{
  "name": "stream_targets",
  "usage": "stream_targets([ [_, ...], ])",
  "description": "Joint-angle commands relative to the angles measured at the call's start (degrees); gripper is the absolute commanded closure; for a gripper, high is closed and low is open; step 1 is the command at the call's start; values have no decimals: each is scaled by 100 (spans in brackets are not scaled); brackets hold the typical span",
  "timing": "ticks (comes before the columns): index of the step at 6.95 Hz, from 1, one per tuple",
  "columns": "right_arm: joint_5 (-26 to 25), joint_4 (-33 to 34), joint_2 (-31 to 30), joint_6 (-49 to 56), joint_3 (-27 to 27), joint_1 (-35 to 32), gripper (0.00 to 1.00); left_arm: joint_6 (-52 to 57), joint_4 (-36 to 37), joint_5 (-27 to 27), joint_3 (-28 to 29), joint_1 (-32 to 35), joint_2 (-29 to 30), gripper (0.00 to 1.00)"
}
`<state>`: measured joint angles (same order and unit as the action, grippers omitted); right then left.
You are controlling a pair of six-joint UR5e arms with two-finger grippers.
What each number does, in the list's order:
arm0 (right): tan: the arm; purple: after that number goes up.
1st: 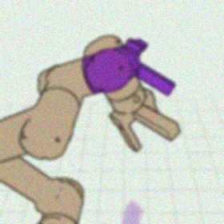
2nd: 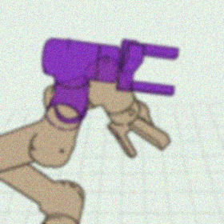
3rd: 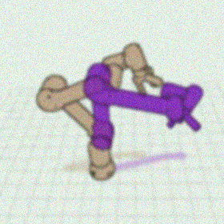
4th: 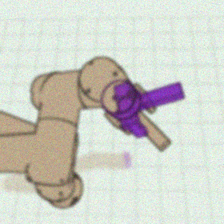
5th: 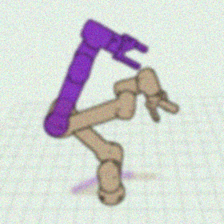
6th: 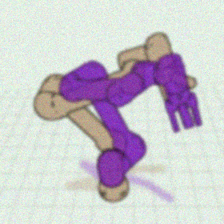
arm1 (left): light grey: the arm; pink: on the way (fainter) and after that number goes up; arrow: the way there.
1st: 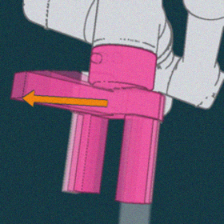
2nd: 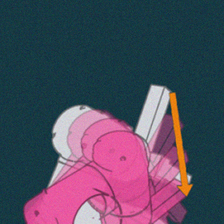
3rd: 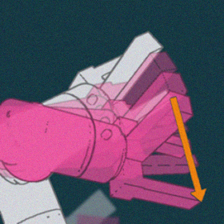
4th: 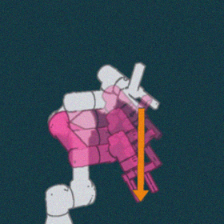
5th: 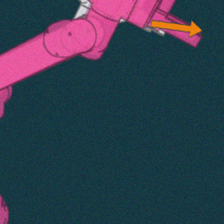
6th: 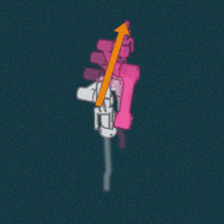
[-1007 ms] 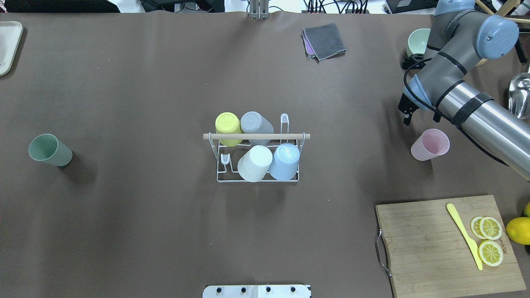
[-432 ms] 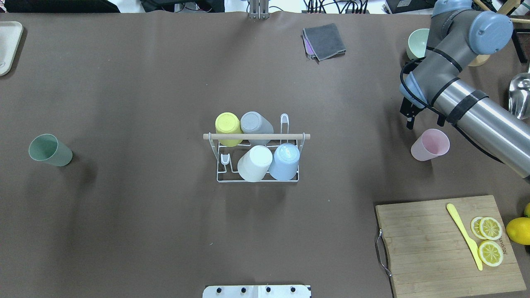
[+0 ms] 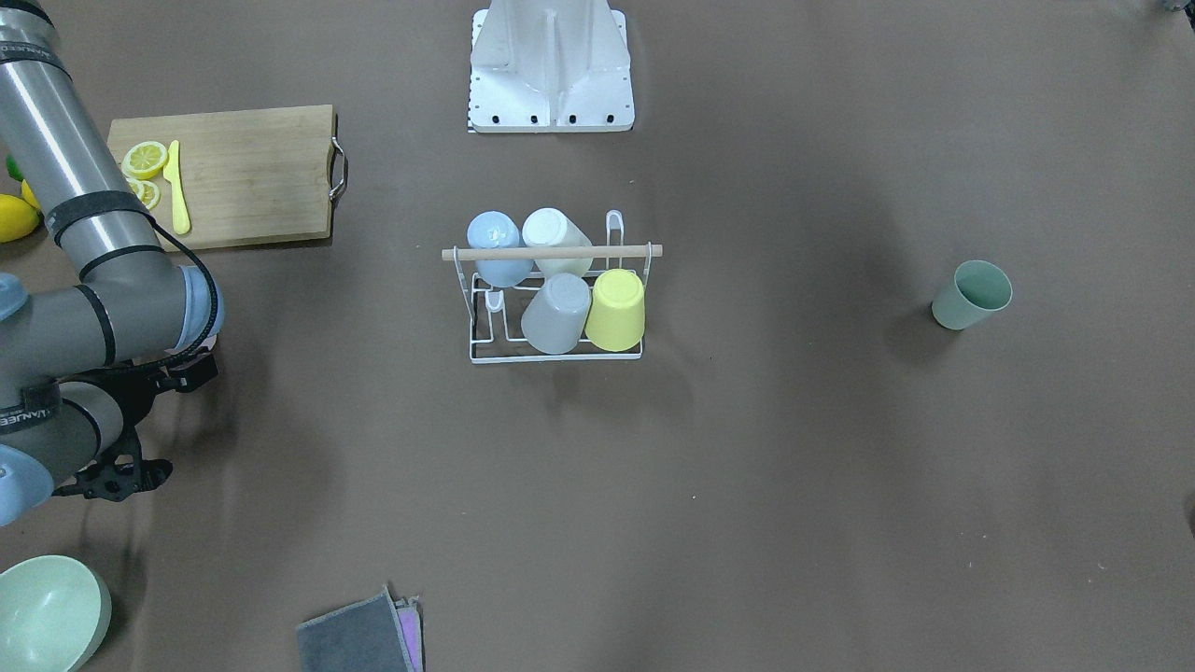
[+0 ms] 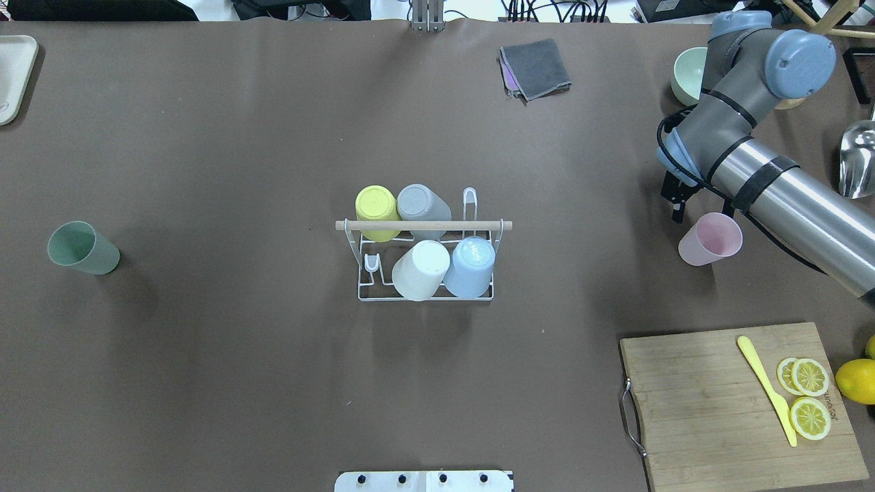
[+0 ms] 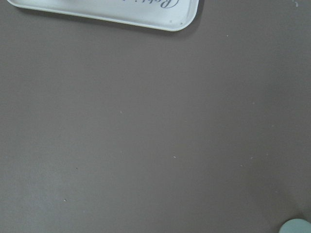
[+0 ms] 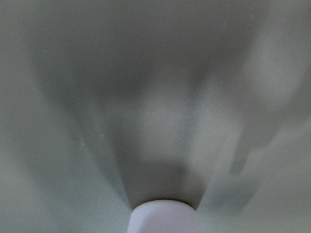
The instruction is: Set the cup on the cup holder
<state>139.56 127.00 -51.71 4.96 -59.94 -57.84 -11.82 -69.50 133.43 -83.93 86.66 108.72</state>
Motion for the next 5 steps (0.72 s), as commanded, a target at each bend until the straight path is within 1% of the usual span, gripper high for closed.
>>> stream_targets([
  [1, 45, 9, 3, 22, 105, 27, 2, -14, 270, -1, 980, -262, 876, 2],
  [2, 63, 9, -5, 22, 131, 27, 3, -22, 270, -1, 1202, -299, 1036, 2],
  [3, 63, 61, -5, 31, 140, 79, 5, -31, 279, -10, 1395, -299, 1246, 2],
  [4, 63, 149, -5, 40, 140, 132, 5, -231, 453, 25, 1484, -299, 1440, 2],
  [5, 63, 211, -5, 84, 140, 150, 6, -503, 463, 34, 1485, -299, 1589, 2],
])
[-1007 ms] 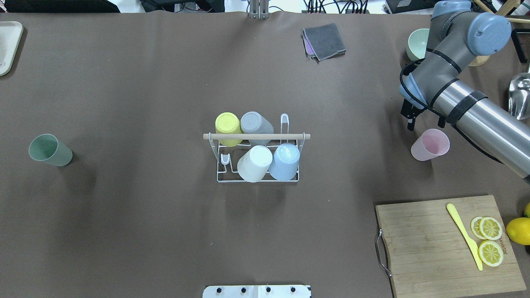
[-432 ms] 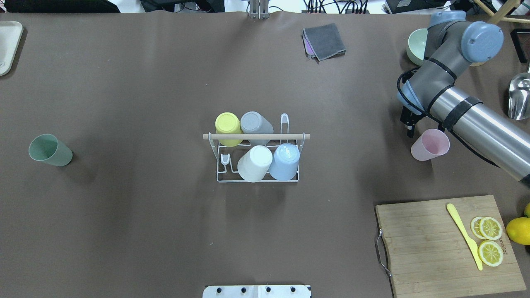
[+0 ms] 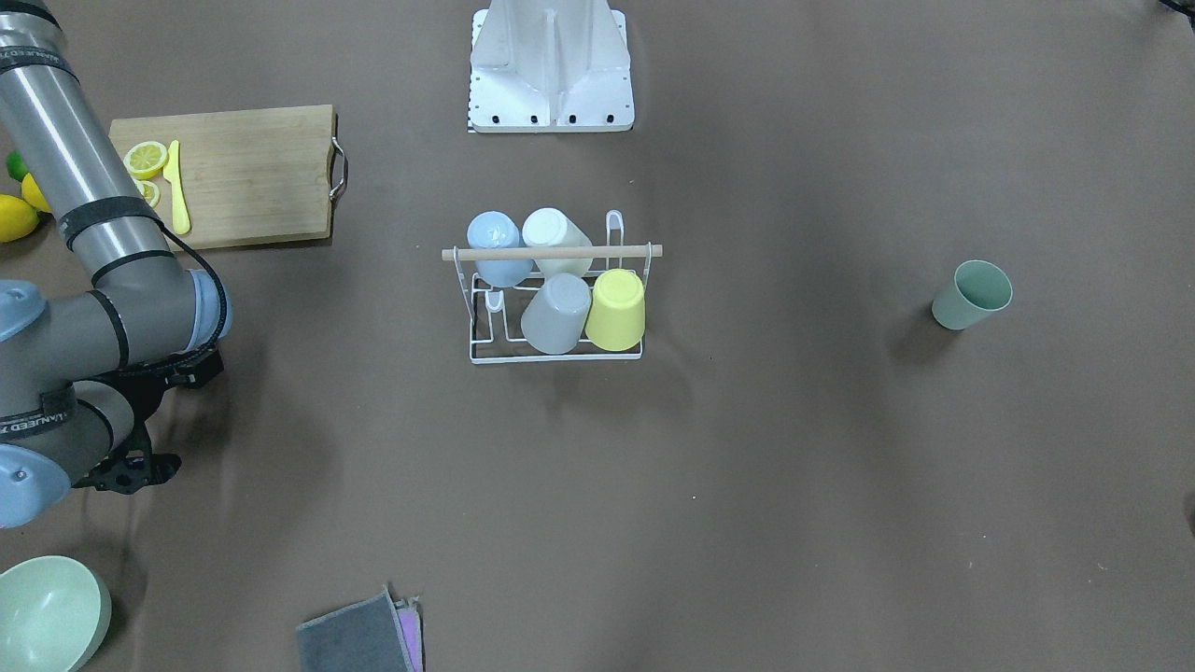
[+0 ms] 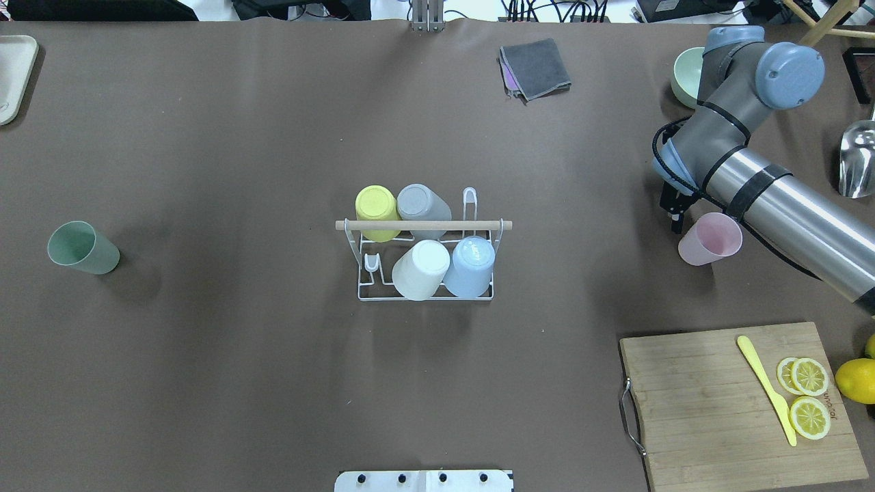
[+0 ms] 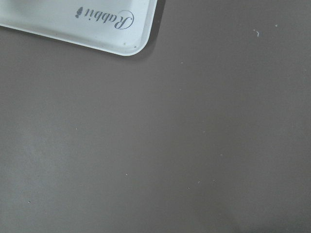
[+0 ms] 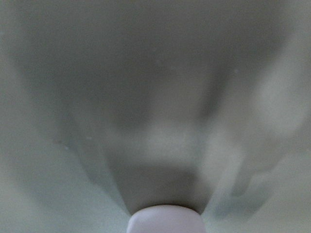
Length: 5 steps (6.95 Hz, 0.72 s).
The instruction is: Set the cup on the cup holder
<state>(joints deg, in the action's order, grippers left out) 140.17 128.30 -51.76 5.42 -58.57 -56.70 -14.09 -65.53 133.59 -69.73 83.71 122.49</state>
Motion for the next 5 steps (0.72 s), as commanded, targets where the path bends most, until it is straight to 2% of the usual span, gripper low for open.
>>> stream_targets([
  [1, 10, 264, -1, 273, 4, 36, 6, -261, 76, 35, 73, -4, 240, 2],
  [2, 10, 344, -1, 336, 4, 54, 7, -313, 154, 96, 82, -30, 275, 2],
  [3, 10, 371, -18, 346, 4, 89, 8, -340, 459, 471, 65, -222, 345, 2],
  [4, 45, 371, -27, 346, 38, 124, 9, -279, 463, 1162, 65, -502, 337, 2],
  [5, 71, 371, -27, 355, 65, 124, 9, -331, 489, 1291, 30, -705, 328, 2],
])
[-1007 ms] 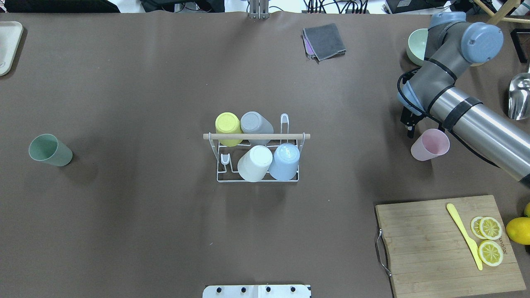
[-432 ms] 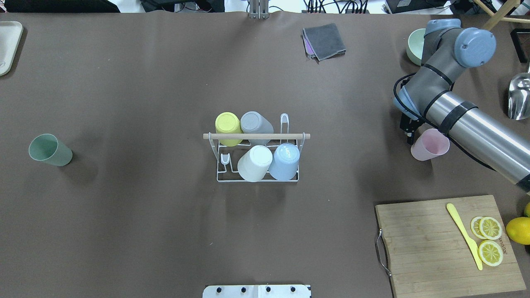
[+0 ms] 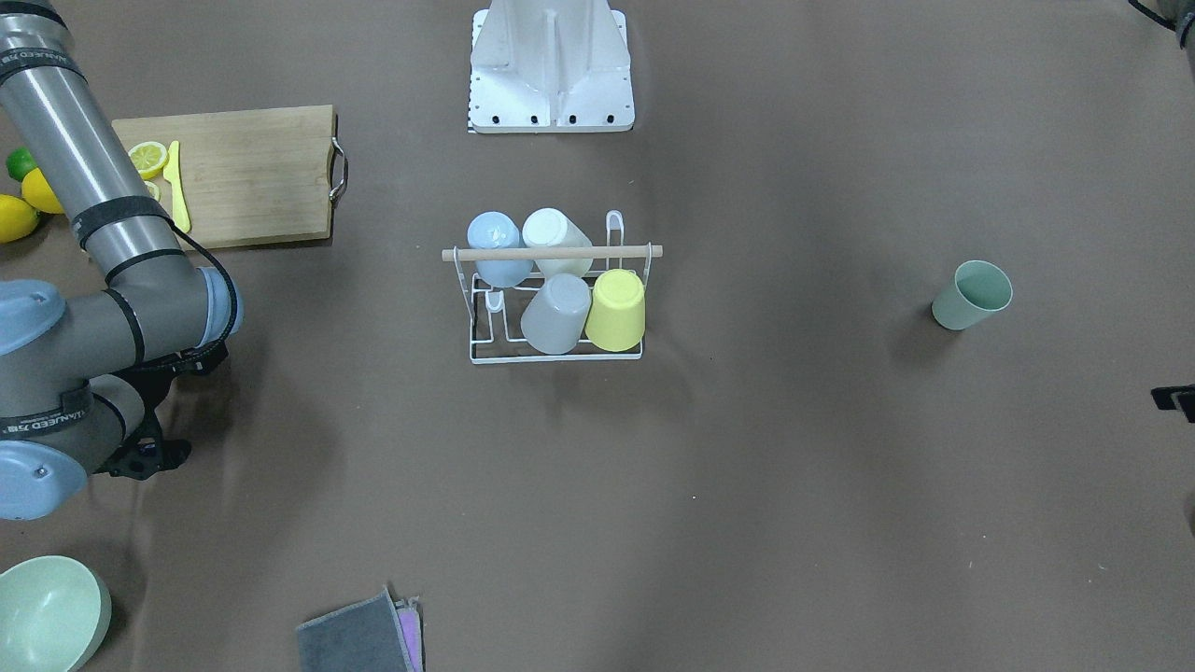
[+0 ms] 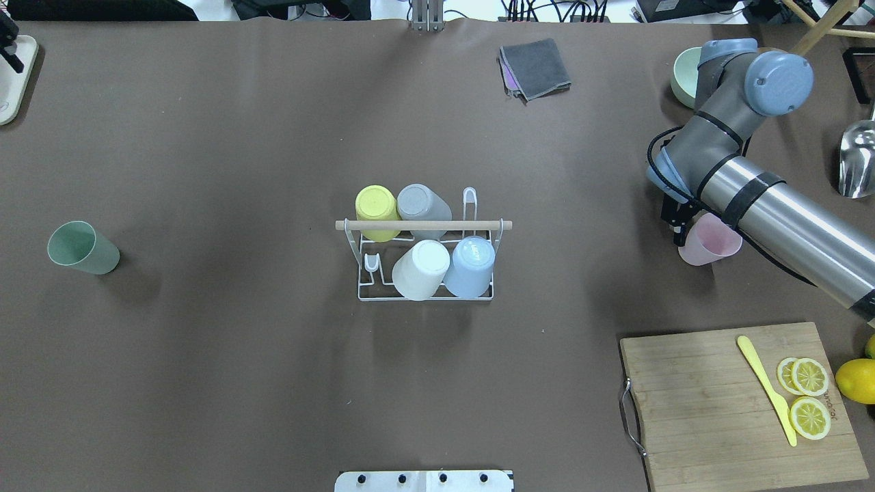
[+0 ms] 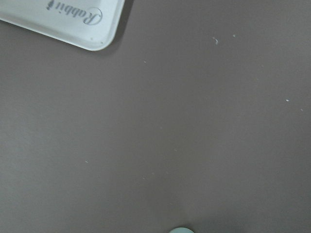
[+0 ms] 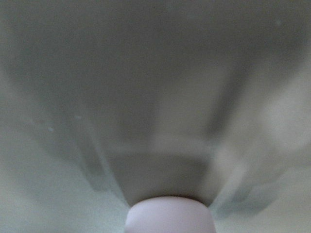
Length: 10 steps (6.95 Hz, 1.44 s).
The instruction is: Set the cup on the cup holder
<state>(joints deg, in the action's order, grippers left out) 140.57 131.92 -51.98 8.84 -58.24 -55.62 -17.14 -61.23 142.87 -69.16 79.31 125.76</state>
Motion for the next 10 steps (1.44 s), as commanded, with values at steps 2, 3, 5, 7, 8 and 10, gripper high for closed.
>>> stream_targets([
  [2, 58, 9, -14, 4, 75, 60, 23, 0, 59, 303, -185, -810, -173, 2],
  [3, 67, 9, -6, 4, 119, 77, 40, 9, 50, 181, -177, -1065, -314, 2],
  [5, 67, 17, 29, 13, 120, 77, 74, 62, 50, -285, -177, -1382, -534, 2],
  [7, 58, 61, 143, 187, 41, -167, 75, 53, 41, -330, -194, -1541, -719, 2],
  [8, 49, 53, 161, 502, -142, -360, 74, 62, 41, -348, -186, -1559, -728, 2],
  [10, 128, -43, 179, 881, -502, -651, 74, 184, 58, -295, -186, -1559, -737, 2],
])
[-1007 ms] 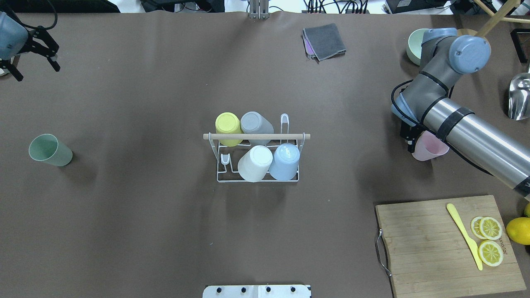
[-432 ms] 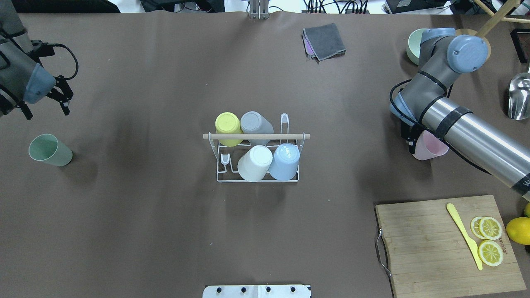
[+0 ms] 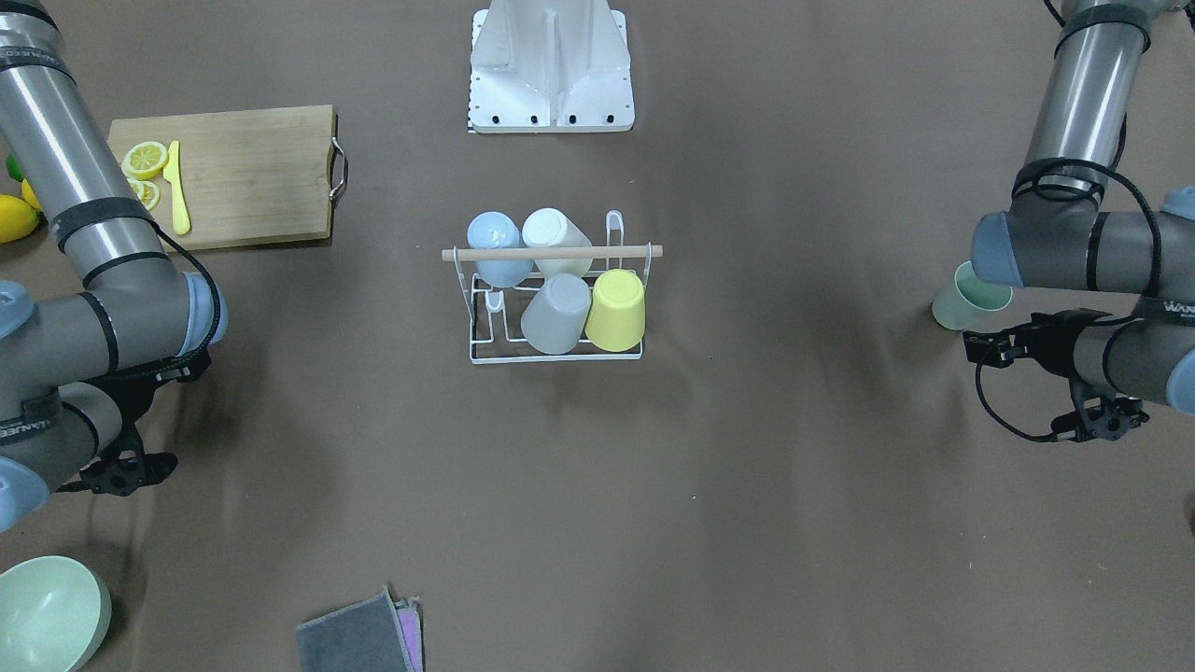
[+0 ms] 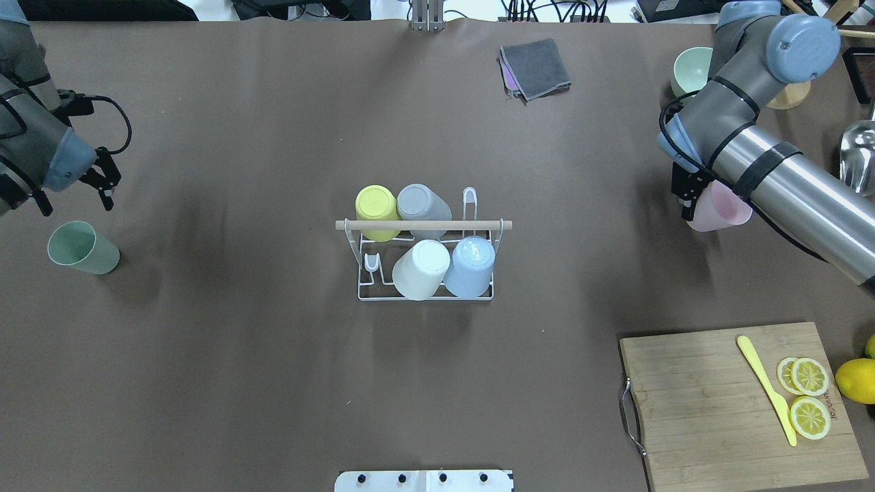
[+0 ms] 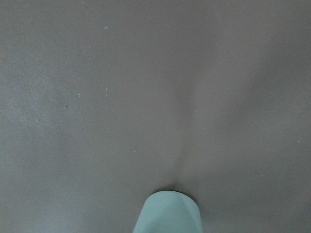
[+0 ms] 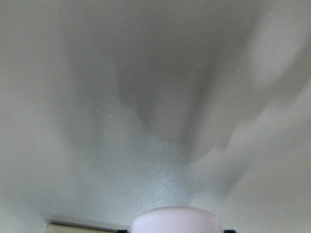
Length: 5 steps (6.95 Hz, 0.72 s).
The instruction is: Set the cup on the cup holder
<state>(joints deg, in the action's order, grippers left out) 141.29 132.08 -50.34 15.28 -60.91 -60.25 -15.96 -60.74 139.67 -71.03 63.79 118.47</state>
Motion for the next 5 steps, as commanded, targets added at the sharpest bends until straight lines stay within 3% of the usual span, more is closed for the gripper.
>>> stream_targets([
  [1, 474, -60, 6, 639, -333, -259, 75, 172, 10, 42, -7, -15, -43, 3],
  [2, 835, -303, -2, 1017, -412, -355, 75, 242, 1, 43, -7, -42, -61, 3],
  [3, 1335, -984, -72, 1013, -413, -417, 76, 269, 1, 77, -7, -94, -96, 3],
  [5, 2852, -1910, -265, 1065, -404, -479, 82, 269, -8, 200, -7, -182, -96, 3],
])
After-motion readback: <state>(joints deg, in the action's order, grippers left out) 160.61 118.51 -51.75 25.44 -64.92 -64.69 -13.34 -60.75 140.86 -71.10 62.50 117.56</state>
